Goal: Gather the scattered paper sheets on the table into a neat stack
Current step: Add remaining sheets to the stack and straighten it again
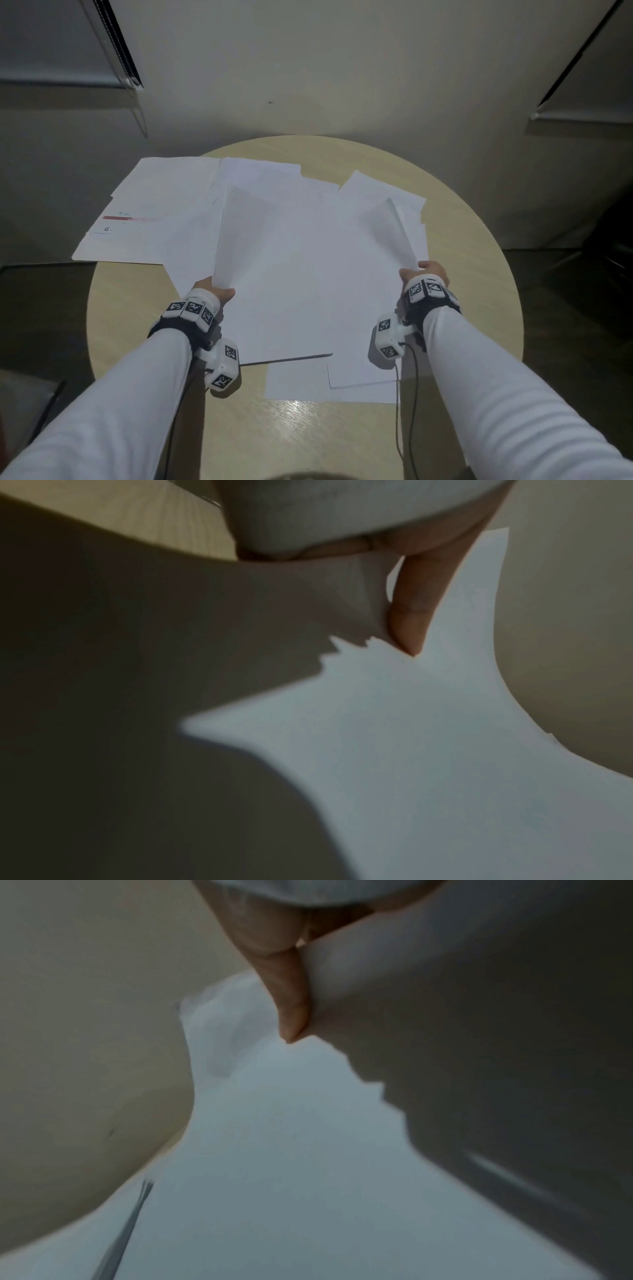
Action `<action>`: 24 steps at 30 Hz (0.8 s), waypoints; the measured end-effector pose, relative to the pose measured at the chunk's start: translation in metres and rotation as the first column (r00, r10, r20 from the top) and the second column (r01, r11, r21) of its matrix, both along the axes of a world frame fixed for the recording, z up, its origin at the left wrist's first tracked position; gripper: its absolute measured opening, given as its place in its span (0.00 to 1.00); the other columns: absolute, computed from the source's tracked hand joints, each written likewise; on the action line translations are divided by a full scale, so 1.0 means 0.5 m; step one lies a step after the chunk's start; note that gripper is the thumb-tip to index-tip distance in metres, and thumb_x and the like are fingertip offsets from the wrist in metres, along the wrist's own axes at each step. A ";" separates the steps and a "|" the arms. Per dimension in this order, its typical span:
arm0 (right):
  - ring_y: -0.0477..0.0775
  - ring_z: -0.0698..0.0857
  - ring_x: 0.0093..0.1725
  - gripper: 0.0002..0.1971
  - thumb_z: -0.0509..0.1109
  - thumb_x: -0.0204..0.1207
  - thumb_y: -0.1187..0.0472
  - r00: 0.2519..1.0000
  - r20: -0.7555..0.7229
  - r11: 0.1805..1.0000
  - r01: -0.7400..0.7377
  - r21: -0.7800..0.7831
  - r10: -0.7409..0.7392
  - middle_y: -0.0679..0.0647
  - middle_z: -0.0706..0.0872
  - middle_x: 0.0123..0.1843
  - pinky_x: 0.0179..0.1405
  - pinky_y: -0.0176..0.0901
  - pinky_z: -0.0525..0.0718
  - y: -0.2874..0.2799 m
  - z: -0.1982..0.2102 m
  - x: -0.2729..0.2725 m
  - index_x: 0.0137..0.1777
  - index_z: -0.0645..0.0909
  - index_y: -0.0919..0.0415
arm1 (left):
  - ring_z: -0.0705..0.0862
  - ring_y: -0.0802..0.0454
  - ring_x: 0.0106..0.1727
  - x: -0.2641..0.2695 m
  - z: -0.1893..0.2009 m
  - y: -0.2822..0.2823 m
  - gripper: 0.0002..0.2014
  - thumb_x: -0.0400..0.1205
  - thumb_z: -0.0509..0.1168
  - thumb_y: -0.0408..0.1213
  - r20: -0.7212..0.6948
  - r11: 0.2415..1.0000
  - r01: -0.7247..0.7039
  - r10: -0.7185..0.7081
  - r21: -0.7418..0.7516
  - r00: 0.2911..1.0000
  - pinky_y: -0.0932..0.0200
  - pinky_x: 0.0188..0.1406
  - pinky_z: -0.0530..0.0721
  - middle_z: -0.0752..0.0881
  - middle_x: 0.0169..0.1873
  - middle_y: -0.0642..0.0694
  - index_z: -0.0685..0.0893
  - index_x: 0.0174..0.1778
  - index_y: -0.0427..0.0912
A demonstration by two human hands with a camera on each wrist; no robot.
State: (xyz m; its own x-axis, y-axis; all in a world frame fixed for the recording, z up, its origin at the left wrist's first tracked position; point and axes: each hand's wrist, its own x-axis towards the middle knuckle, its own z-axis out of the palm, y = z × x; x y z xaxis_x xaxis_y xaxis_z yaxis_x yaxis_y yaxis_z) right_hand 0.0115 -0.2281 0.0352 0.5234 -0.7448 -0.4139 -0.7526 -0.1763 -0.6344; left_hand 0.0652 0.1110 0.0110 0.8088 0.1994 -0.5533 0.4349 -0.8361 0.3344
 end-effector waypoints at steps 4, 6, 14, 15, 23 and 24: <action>0.64 0.84 0.56 0.17 0.66 0.74 0.62 0.988 0.069 0.990 0.140 0.007 -0.141 0.62 0.85 0.57 0.55 0.48 0.80 -0.028 0.009 -0.011 0.61 0.79 0.68 | 0.76 0.44 0.44 0.006 -0.006 -0.001 0.06 0.81 0.57 0.36 -0.025 0.999 -0.003 0.004 0.036 1.000 0.59 0.44 0.73 0.82 0.47 0.37 0.72 0.45 0.36; 0.62 0.81 0.46 0.14 0.65 0.75 0.61 0.968 0.184 0.985 0.173 0.004 -0.171 0.62 0.83 0.50 0.47 0.47 0.78 -0.025 0.010 -0.005 0.57 0.79 0.68 | 0.75 0.44 0.44 0.008 -0.007 -0.002 0.06 0.81 0.58 0.36 -0.025 0.999 -0.024 0.025 0.039 0.999 0.56 0.49 0.77 0.84 0.52 0.35 0.74 0.46 0.35; 0.50 0.60 0.26 0.25 0.69 0.74 0.51 0.755 0.655 0.997 0.065 -0.039 -0.023 0.49 0.63 0.25 0.23 0.38 0.64 0.057 0.113 0.078 0.25 0.59 0.58 | 0.75 0.45 0.36 0.009 -0.021 0.004 0.14 0.78 0.65 0.30 0.001 0.971 -0.166 0.169 -0.174 0.986 0.61 0.29 0.70 0.78 0.38 0.41 0.81 0.58 0.31; 0.49 0.60 0.27 0.26 0.70 0.72 0.50 0.713 0.701 0.999 0.045 -0.029 -0.012 0.48 0.63 0.24 0.25 0.38 0.63 0.068 0.130 0.088 0.24 0.58 0.56 | 0.75 0.46 0.36 0.007 -0.020 0.004 0.14 0.78 0.65 0.31 -0.004 0.967 -0.177 0.180 -0.182 0.984 0.61 0.30 0.71 0.79 0.38 0.42 0.81 0.59 0.32; 0.42 0.65 0.27 0.21 0.72 0.75 0.52 0.534 0.844 0.999 0.033 0.037 -0.050 0.48 0.68 0.26 0.29 0.36 0.67 0.126 0.259 0.156 0.26 0.66 0.56 | 0.75 0.44 0.46 0.005 -0.019 0.006 0.14 0.80 0.63 0.32 -0.004 0.966 -0.178 0.180 -0.189 0.984 0.59 0.46 0.71 0.77 0.46 0.39 0.78 0.60 0.32; 0.46 0.70 0.31 0.17 0.71 0.75 0.51 0.561 0.827 0.999 0.011 0.045 -0.043 0.51 0.75 0.29 0.34 0.37 0.71 0.134 0.258 0.164 0.30 0.73 0.59 | 0.75 0.43 0.47 0.004 -0.016 0.009 0.14 0.80 0.64 0.31 -0.015 0.962 -0.176 0.177 -0.208 0.984 0.59 0.47 0.71 0.77 0.47 0.39 0.78 0.61 0.33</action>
